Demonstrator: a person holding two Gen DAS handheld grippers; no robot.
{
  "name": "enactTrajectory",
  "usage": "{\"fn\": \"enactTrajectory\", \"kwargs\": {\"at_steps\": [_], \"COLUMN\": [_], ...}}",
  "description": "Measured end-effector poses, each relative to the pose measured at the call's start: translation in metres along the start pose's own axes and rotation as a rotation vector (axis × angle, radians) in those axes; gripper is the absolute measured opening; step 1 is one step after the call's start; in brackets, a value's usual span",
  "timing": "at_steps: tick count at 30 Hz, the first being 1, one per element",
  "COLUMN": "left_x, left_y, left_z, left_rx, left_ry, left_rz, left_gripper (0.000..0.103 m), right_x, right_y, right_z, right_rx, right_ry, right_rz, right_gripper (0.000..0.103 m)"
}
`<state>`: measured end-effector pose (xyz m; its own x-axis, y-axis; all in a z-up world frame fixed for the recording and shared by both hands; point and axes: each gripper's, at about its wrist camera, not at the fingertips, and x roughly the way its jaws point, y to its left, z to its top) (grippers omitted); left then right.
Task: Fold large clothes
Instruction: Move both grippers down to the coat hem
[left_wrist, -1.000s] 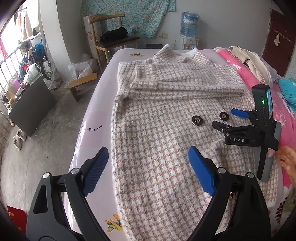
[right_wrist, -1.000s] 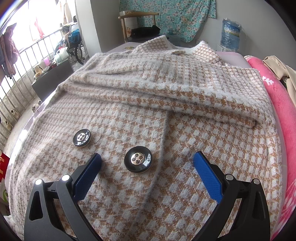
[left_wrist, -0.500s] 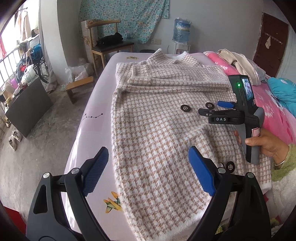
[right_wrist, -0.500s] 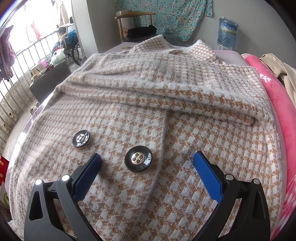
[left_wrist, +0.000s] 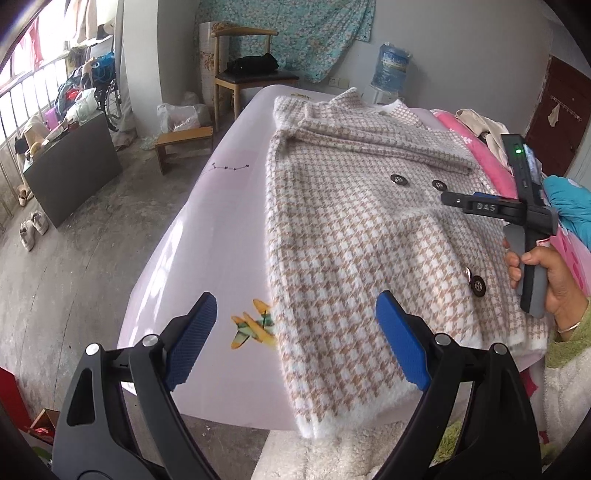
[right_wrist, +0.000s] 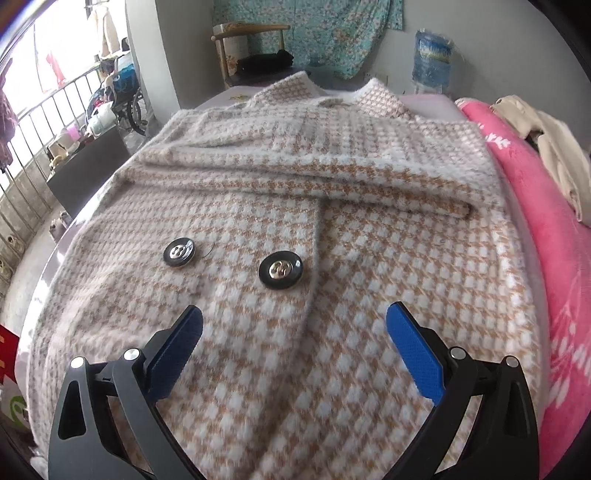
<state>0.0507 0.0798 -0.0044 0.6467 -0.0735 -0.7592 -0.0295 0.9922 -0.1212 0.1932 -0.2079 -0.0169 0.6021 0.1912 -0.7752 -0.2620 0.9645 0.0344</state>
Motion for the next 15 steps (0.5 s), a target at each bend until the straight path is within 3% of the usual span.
{"fn": "enactTrajectory", "kwargs": {"at_steps": [6,10,15], "left_x": [0.002,0.003,0.012], "left_y": [0.007,0.015,0.023], "left_z": [-0.022,-0.03,-0.038], "left_rx": [0.031,0.014,0.002], "left_ry": [0.013,0.017,0.078], "left_rz": [0.012,-0.023,-0.05], "left_gripper": [0.084,0.083,0.069], "right_x": [-0.089,-0.12,-0.142], "right_y": [-0.01,-0.024,-0.042], "right_z": [-0.05,-0.094,-0.145], "right_rx": [0.011,0.081,0.232], "right_ry": [-0.048,0.011,0.079], "right_rz": [-0.029,-0.071,-0.143], "right_gripper": [0.097,0.097,0.097]}}
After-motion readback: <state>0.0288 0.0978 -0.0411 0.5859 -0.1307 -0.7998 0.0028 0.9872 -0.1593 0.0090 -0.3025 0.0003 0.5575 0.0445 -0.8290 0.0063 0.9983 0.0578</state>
